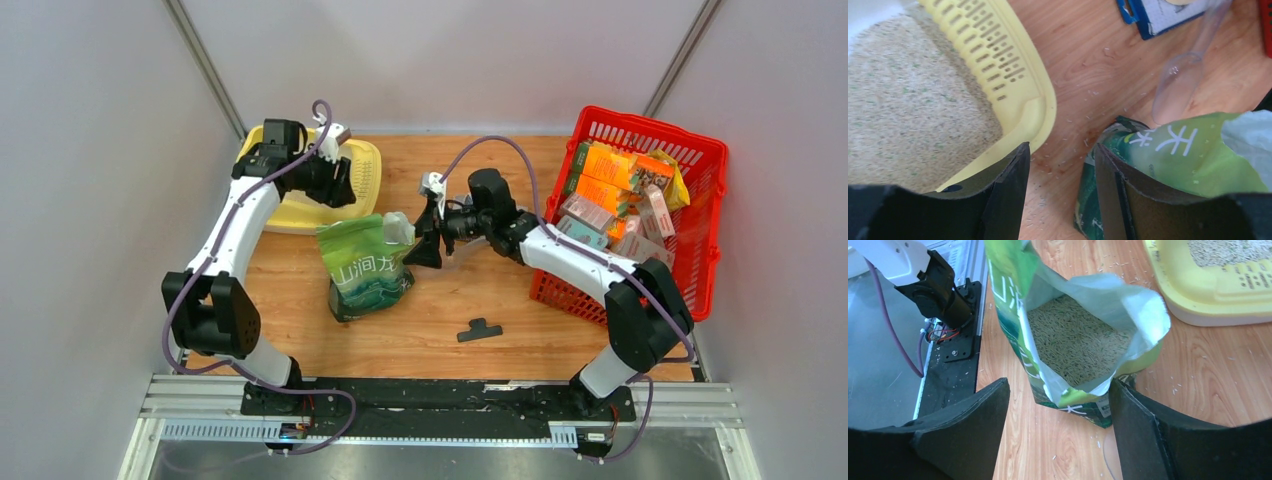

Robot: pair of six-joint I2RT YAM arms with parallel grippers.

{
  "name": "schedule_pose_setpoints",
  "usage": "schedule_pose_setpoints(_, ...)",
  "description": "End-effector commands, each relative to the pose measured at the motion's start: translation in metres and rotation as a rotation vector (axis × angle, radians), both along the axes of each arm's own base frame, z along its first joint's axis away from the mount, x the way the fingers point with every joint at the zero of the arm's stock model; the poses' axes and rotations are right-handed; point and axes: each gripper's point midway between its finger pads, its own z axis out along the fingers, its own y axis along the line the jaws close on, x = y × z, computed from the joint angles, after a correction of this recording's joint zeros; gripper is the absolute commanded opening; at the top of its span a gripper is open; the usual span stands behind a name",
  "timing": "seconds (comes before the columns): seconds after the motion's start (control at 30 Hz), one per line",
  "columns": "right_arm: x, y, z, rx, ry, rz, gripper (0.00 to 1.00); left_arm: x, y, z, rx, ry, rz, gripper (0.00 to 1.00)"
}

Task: Fill the litter box with clean litter

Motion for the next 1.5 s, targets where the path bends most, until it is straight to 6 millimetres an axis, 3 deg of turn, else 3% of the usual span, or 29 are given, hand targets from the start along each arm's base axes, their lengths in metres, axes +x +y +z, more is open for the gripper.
schedule_pose_setpoints(0.0, -0.011, 0.015, 0.022, 0.076, -0.087, 0.043, 0.74, -0.007, -0.024, 0.007, -0.129, 0.009, -0.067, 0.57)
schedule_pose_setpoints(0.4, -0.002, 0.021, 0.010, 0.050, -0.151, -0.023, 0.66, -0.027, -0.046, -0.008, -0.168, 0.066, -0.154, 0.54)
schedule_pose_setpoints(0.5, 0.000, 0.021, 0.009, 0.056, -0.177, -0.026, 0.58, -0.030, -0.052, -0.012, -0.175, 0.082, -0.176, 0.53)
schedule_pose_setpoints(0.63, 0.000, 0.023, 0.011, 0.069, -0.186, -0.018, 0.36, -0.030, -0.060, -0.017, -0.179, 0.098, -0.199, 0.52)
schedule_pose_setpoints(0.67, 0.002, 0.023, 0.012, 0.073, -0.191, -0.021, 0.35, -0.030, -0.061, -0.017, -0.180, 0.097, -0.201, 0.52)
schedule_pose_setpoints(0.93, 0.009, 0.026, 0.007, 0.067, -0.193, -0.049, 0.27, -0.029, -0.078, -0.021, -0.220, 0.115, -0.253, 0.50)
schedule_pose_setpoints(1.13, 0.022, 0.031, 0.016, 0.070, -0.231, -0.078, 0.19, -0.052, -0.098, -0.021, -0.249, 0.145, -0.324, 0.49)
schedule_pose_setpoints(1.47, 0.022, 0.024, 0.015, 0.052, -0.255, -0.079, 0.19, -0.073, -0.109, -0.029, -0.264, 0.185, -0.376, 0.48)
